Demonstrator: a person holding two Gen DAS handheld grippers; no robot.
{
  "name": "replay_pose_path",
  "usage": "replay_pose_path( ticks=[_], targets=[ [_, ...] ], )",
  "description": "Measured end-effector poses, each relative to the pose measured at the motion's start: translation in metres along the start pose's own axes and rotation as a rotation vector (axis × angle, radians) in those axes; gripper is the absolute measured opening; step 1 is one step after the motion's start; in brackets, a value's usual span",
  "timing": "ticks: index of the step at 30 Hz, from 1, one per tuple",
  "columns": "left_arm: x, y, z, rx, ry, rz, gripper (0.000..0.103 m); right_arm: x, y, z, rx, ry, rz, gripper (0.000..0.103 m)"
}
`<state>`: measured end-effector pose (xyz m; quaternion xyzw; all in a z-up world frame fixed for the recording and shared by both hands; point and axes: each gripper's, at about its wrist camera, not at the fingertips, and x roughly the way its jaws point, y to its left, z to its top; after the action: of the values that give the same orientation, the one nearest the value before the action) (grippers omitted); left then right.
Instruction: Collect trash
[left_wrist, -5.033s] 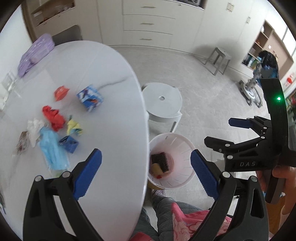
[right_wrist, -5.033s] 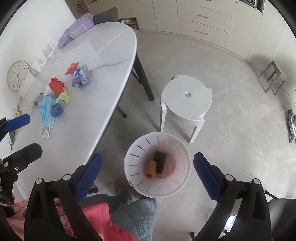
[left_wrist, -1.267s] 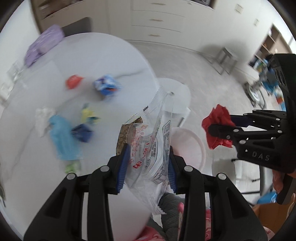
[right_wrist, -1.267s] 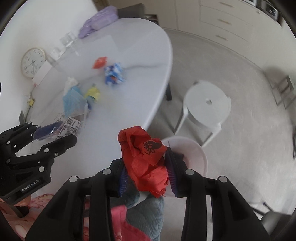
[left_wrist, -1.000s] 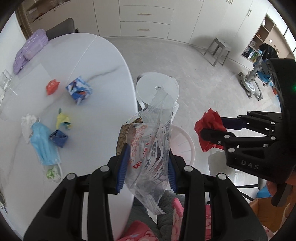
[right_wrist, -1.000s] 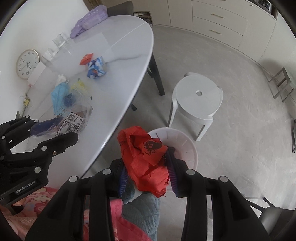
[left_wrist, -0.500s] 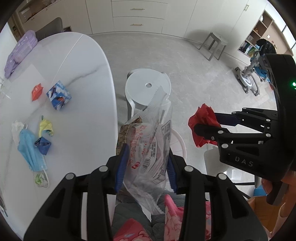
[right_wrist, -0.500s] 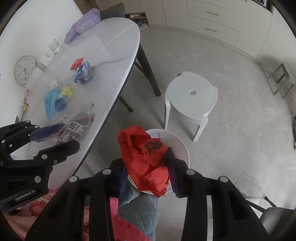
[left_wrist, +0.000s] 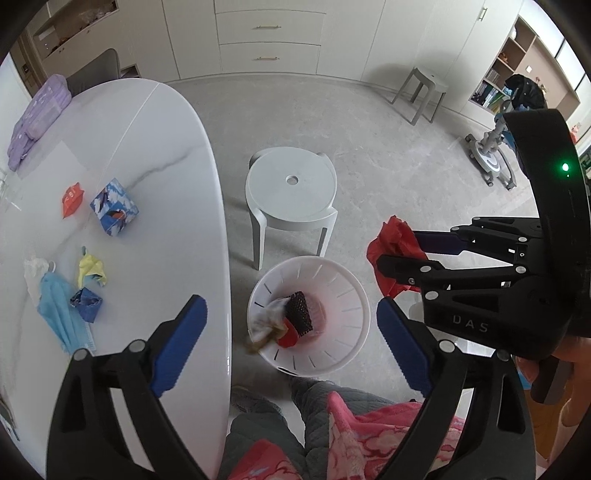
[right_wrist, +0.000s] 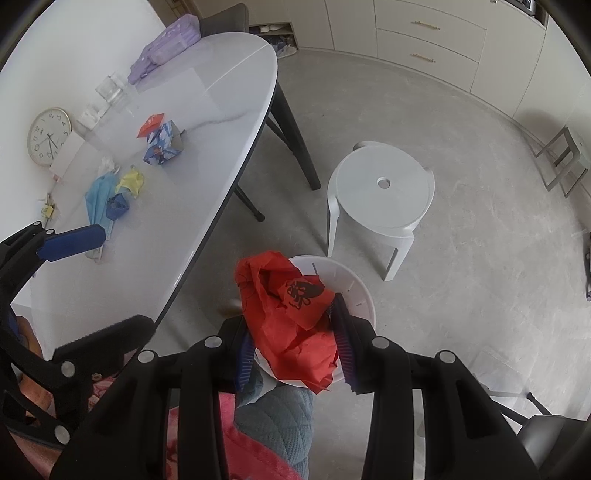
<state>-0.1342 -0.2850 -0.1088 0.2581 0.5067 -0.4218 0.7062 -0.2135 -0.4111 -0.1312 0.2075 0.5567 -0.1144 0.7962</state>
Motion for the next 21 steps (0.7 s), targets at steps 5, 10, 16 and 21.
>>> replay_pose_path(
  ticks=[5,10,16,21],
  targets=[
    [-0.002,0.009,-0.003,-0.025,-0.002,0.004,0.089,0.002,0.002,-0.001,-0.002,0.005,-0.004,0.04],
    [-0.003,0.018,-0.007,-0.062,0.001,0.018,0.09,0.004,0.005,-0.002,-0.008,0.011,-0.003,0.04],
    [-0.008,0.027,-0.011,-0.097,-0.005,0.029,0.09,0.005,0.009,-0.004,-0.022,0.017,-0.011,0.04],
    [-0.015,0.034,-0.014,-0.129,-0.021,0.067,0.09,0.008,0.013,-0.005,-0.026,0.024,-0.05,0.075]
  ],
)
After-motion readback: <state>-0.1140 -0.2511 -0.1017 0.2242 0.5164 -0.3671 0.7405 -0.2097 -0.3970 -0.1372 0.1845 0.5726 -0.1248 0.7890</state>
